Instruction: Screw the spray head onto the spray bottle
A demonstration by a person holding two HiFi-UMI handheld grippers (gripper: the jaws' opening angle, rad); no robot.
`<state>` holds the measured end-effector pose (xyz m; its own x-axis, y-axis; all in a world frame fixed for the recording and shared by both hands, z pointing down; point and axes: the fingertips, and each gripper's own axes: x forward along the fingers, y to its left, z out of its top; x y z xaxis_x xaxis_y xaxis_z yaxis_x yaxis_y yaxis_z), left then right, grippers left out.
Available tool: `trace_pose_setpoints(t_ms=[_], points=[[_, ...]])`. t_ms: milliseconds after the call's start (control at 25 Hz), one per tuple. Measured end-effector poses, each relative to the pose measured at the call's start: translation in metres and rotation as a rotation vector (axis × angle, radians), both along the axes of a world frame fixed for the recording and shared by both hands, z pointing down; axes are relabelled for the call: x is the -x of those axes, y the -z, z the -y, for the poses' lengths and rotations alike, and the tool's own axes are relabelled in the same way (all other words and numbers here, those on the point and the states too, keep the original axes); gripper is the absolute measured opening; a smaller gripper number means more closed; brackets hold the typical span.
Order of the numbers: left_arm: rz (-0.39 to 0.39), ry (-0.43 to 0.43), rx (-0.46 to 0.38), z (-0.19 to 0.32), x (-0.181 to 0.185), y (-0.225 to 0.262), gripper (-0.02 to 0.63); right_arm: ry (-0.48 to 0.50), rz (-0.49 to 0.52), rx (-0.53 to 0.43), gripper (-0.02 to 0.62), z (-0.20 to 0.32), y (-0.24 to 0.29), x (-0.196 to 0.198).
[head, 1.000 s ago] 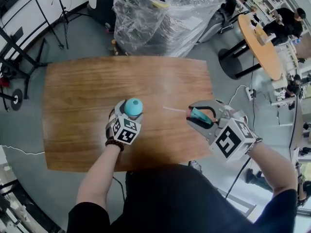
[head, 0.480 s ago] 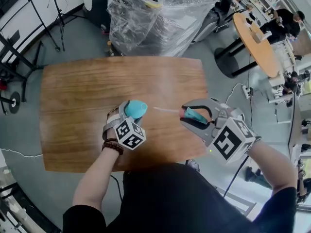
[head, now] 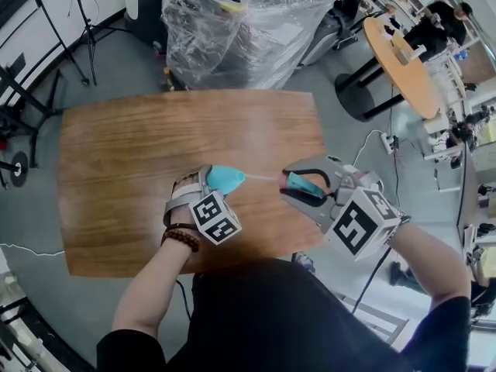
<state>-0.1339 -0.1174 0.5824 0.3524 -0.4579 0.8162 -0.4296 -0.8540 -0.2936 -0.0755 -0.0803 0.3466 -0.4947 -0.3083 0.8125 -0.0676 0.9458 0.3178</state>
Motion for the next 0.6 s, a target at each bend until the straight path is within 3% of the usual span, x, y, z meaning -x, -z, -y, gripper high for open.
trace_pose_setpoints(t_ms=[240, 600], points=[[0.017, -0.009, 0.011, -0.002, 0.001, -0.004, 0.407, 0.005, -0.005, 0.009, 0.120, -0.005, -0.001, -0.001], [0.007, -0.076, -0.045, -0.009, -0.022, 0.031, 0.407, 0.033, -0.033, 0.022, 0.120, -0.009, -0.022, 0.004]])
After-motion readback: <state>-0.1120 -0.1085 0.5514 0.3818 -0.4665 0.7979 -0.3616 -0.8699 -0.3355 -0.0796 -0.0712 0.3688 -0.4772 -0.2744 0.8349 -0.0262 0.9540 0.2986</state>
